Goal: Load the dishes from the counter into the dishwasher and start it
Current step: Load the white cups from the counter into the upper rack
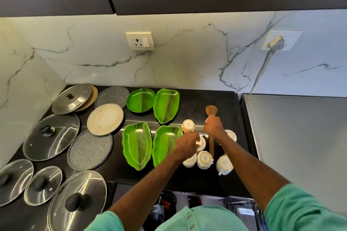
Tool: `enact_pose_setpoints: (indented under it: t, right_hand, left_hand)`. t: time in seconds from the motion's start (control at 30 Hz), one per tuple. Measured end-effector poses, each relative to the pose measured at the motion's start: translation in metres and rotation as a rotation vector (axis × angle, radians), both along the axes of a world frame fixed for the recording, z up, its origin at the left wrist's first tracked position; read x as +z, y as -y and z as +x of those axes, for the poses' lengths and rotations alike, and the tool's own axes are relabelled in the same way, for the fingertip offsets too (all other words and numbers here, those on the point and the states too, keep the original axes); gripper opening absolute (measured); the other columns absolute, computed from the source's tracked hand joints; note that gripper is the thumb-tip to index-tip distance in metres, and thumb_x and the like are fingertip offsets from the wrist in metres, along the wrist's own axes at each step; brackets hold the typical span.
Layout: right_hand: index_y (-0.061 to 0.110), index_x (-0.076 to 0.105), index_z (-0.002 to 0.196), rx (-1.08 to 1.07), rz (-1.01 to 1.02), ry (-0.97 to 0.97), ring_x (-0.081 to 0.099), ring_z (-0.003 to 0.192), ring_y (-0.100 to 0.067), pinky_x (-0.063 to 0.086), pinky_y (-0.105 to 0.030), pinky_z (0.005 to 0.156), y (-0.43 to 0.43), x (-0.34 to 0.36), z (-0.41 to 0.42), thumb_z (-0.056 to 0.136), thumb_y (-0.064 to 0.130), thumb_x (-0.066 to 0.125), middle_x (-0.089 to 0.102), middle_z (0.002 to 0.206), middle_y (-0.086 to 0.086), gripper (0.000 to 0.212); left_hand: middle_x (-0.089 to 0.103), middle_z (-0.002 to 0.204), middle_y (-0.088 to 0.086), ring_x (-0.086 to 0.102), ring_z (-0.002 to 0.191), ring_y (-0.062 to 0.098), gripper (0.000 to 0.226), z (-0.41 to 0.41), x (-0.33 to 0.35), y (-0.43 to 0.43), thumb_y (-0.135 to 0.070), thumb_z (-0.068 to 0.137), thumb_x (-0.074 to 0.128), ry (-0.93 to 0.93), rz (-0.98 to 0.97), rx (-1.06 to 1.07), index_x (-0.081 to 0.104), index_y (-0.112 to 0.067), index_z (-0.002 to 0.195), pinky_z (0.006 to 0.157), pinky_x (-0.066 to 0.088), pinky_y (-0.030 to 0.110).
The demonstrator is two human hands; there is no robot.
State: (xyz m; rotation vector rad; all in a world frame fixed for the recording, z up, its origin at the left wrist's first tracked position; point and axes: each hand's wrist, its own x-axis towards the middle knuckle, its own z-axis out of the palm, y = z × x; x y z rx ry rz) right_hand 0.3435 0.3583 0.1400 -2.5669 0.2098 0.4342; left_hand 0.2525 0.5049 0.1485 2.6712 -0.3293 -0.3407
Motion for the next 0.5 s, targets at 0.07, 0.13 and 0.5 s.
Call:
enact_pose_setpoints:
  t: [0.07, 0.13, 0.5]
  right_hand:
    - [0.007, 0.062, 0.120, 0.042, -0.098, -0.047, 0.063, 0.113, -0.037, 0.053, -0.041, 0.092, -0.001, -0.018, 0.011, 0.091, 0.010, 0.059, 0.061, 0.123, -0.019, 0.028]
    - [0.008, 0.060, 0.123, 0.066, -0.167, -0.067, 0.061, 0.115, -0.035, 0.052, -0.040, 0.092, -0.001, -0.033, 0.017, 0.093, 0.013, 0.058, 0.059, 0.128, -0.019, 0.031]
    - [-0.002, 0.055, 0.127, -0.168, 0.028, -0.069, 0.064, 0.111, -0.034, 0.054, -0.035, 0.084, 0.008, -0.035, 0.043, 0.078, 0.014, 0.080, 0.063, 0.121, -0.017, 0.057]
  left_hand:
    - [0.056, 0.126, 0.014, 0.051, 0.121, 0.033, 0.031, -0.001, -0.008, 0.004, -0.023, 0.094, 0.065, -0.038, 0.051, 0.006, 0.059, -0.012, 0.122, 0.094, 0.044, 0.045]
    - [0.053, 0.128, 0.015, 0.050, 0.122, 0.034, 0.034, -0.004, -0.014, 0.007, -0.022, 0.095, 0.062, -0.070, 0.097, 0.010, 0.058, -0.010, 0.127, 0.094, 0.043, 0.046]
    - [0.053, 0.122, 0.014, 0.053, 0.115, 0.034, 0.033, -0.004, -0.016, 0.013, -0.017, 0.094, 0.058, -0.105, 0.141, 0.027, 0.058, -0.011, 0.126, 0.092, 0.048, 0.047]
